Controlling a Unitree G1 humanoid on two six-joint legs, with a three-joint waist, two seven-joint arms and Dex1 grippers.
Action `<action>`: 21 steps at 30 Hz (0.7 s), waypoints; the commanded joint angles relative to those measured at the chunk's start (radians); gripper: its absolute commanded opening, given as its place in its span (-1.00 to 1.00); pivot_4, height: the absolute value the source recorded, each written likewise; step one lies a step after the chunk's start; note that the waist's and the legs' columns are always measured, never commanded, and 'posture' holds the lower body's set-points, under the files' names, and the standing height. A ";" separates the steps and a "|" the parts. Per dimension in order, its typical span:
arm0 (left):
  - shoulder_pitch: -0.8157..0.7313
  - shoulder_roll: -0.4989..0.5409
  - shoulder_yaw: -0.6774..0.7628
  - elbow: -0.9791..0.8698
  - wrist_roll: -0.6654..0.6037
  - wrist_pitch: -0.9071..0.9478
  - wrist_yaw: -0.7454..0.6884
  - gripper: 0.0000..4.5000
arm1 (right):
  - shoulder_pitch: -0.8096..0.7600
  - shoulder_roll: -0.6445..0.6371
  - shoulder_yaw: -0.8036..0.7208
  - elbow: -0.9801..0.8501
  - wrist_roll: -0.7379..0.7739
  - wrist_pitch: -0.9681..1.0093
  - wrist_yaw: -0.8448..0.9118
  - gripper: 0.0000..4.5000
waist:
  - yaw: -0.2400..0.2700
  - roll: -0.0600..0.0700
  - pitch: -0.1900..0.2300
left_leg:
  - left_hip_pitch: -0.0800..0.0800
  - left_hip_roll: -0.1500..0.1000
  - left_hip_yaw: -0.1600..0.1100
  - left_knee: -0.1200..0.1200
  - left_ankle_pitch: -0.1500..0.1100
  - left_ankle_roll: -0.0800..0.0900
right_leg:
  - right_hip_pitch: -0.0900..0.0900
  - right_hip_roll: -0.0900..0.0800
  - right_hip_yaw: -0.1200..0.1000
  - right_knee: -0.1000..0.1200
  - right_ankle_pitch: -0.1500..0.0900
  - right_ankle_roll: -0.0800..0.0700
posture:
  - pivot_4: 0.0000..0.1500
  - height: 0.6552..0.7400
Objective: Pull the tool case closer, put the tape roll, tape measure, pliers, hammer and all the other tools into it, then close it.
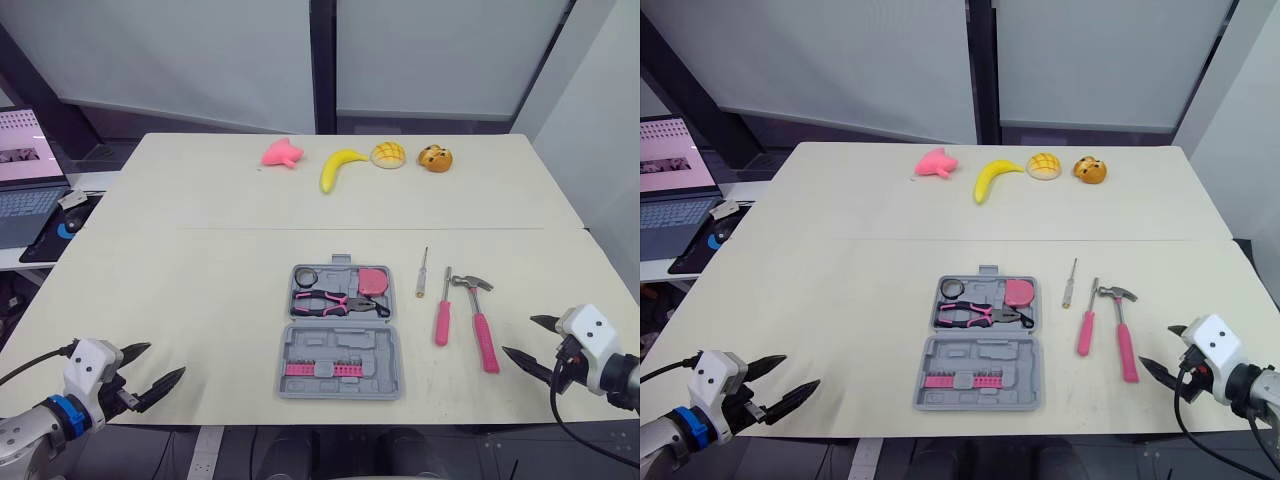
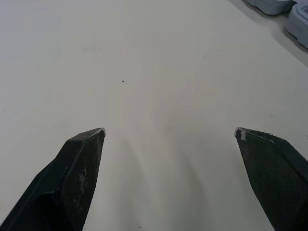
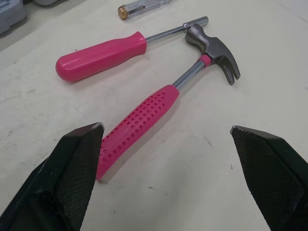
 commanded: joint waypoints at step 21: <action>-0.100 0.050 -0.018 -0.116 -0.037 0.018 -0.069 1.00 | -0.184 -0.050 0.070 -0.101 0.059 0.108 -0.003 0.99 | -0.001 0.000 0.000 | 0.000 0.000 0.000 0.000 0.000 0.000 | 0.000 0.000 0.000 0.000 0.000 0.000 | 1.00 0.51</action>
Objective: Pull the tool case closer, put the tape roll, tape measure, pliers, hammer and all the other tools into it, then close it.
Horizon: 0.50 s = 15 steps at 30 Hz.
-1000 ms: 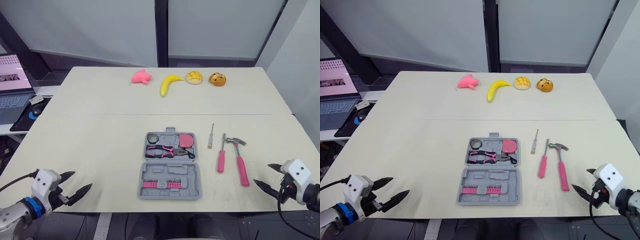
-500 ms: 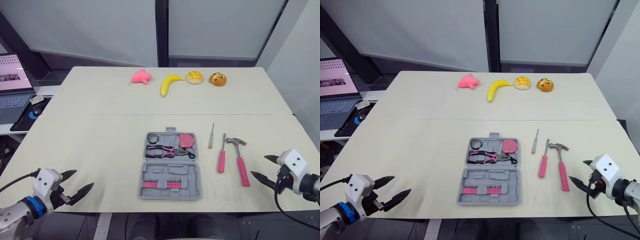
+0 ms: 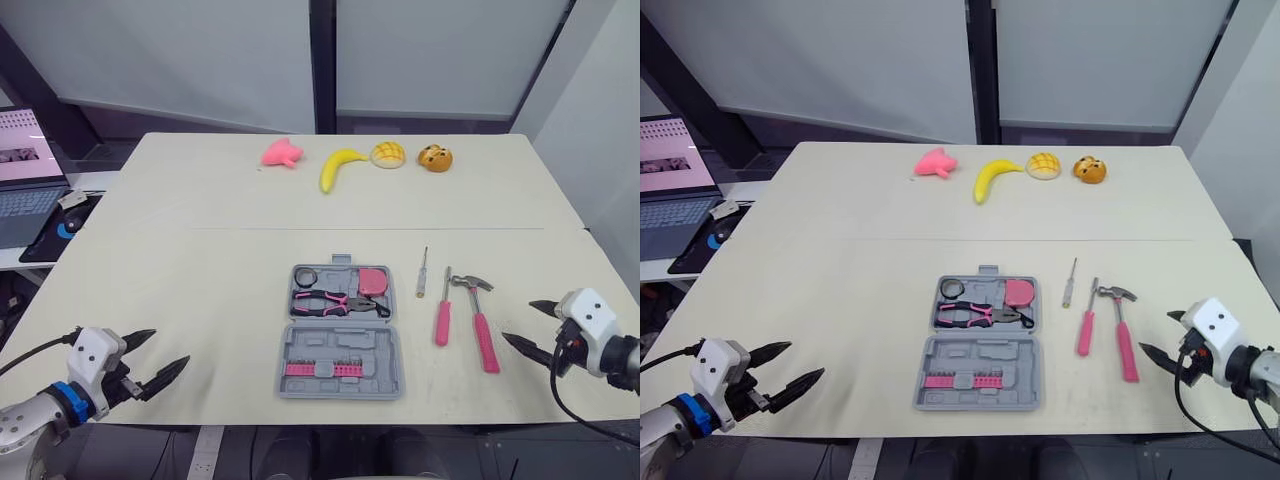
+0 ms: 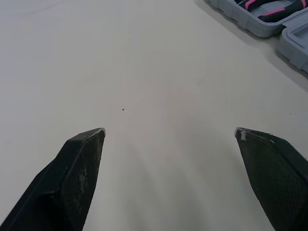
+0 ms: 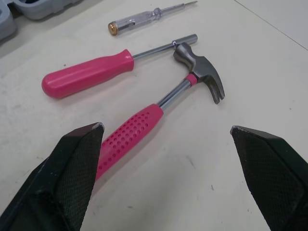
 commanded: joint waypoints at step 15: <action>-0.286 0.113 -0.214 -0.369 -0.115 0.264 -0.125 1.00 | -0.377 0.291 0.379 -0.173 -0.129 0.441 -0.460 0.99 | -0.005 0.000 0.000 | -0.001 -0.001 0.001 0.000 0.000 0.000 | -0.002 0.001 0.001 0.002 0.000 0.000 | 1.00 0.51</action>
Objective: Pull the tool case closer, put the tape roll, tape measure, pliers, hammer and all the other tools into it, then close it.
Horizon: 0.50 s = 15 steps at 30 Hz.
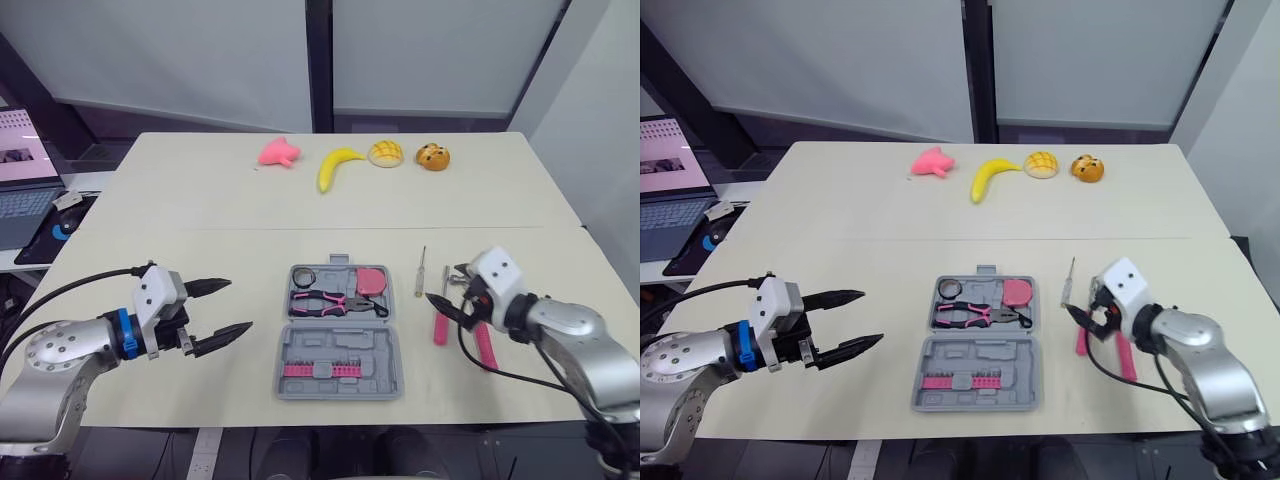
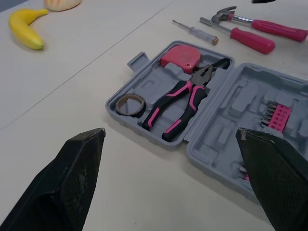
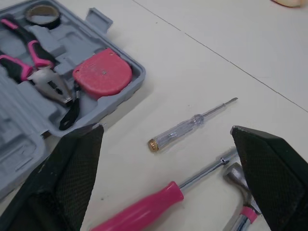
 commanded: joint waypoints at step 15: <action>-0.100 -0.006 -0.117 0.004 0.024 -0.053 -0.085 1.00 | -0.283 0.326 0.020 0.445 -0.132 0.007 -0.363 0.99 | -0.008 0.000 0.000 | 0.000 -0.001 0.002 0.000 0.000 0.000 | -0.003 0.001 0.001 0.003 0.000 0.000 | 1.00 0.51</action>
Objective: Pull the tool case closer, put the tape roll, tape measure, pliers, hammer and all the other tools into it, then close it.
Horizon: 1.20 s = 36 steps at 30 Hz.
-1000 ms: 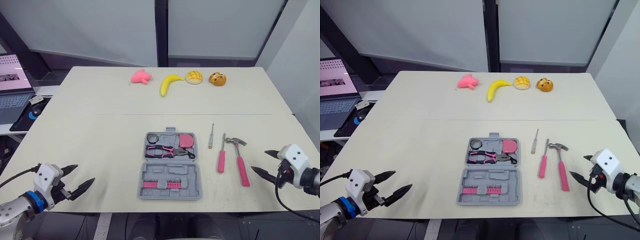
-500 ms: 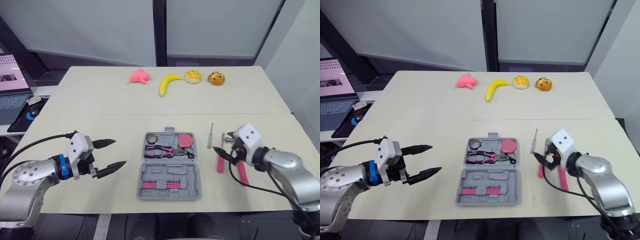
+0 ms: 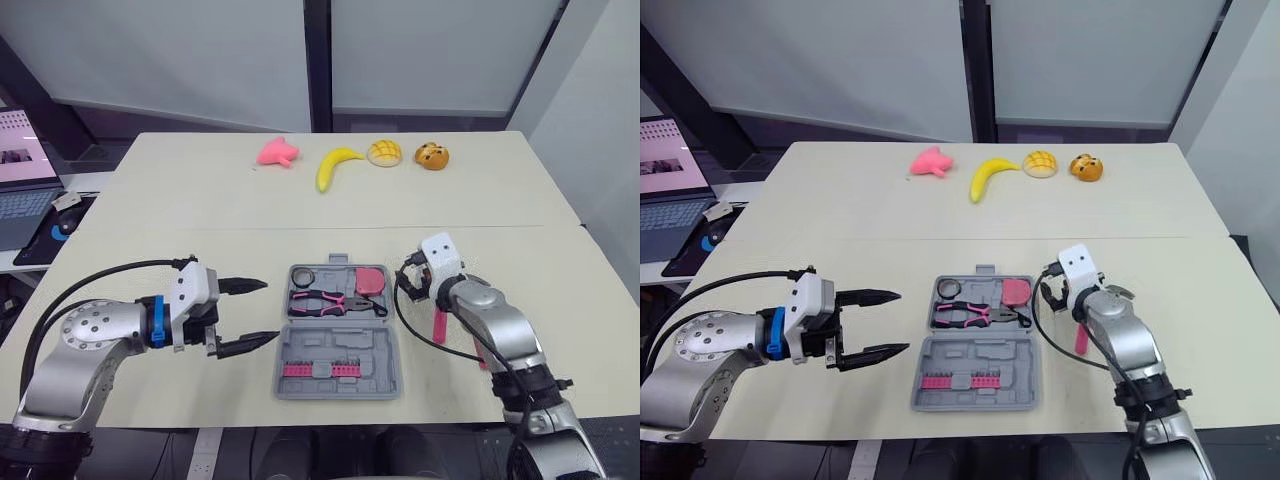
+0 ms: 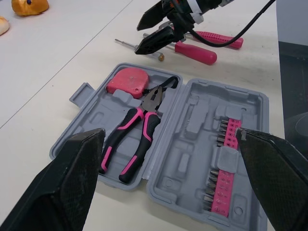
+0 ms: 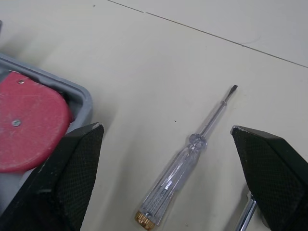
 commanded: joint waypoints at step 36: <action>0.038 0.051 -0.014 -0.133 0.005 0.076 0.028 1.00 | 0.227 0.286 -0.148 -0.462 0.107 0.411 -0.189 -0.86 | -0.017 0.001 0.000 | -0.001 0.000 -0.001 -0.001 0.000 0.000 | -0.001 0.000 0.001 0.001 0.000 0.000 | 1.00 0.51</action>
